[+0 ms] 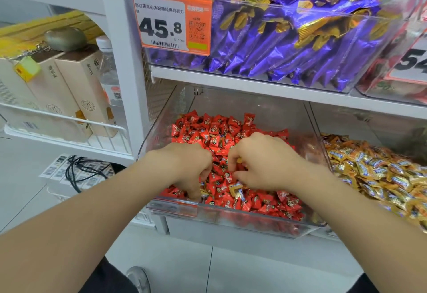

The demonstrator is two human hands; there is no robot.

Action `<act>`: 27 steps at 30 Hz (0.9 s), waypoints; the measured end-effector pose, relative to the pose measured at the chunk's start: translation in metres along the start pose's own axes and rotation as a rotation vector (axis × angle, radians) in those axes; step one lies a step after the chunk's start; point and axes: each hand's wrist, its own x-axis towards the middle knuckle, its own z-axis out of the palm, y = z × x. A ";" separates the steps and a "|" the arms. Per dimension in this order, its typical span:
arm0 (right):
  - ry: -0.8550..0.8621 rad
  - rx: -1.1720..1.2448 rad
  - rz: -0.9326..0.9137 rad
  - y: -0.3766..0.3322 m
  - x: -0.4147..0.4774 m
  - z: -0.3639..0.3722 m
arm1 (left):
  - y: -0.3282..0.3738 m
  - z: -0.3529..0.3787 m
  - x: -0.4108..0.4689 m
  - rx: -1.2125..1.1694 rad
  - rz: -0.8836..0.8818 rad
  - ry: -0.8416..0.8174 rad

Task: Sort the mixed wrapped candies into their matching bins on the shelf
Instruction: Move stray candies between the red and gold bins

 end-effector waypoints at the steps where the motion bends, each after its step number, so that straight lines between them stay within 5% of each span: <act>1: 0.000 0.051 -0.031 -0.007 0.001 0.002 | -0.002 -0.002 0.001 0.019 -0.003 0.005; 7: -0.141 0.106 -0.104 -0.017 0.009 0.020 | -0.013 -0.002 0.000 0.076 -0.021 0.019; 15: -0.359 0.123 0.061 0.012 0.004 0.012 | -0.016 0.004 -0.004 -0.020 -0.001 0.054; 27: -0.177 0.119 -0.021 0.001 0.005 0.019 | -0.002 -0.007 -0.008 -0.310 0.011 0.300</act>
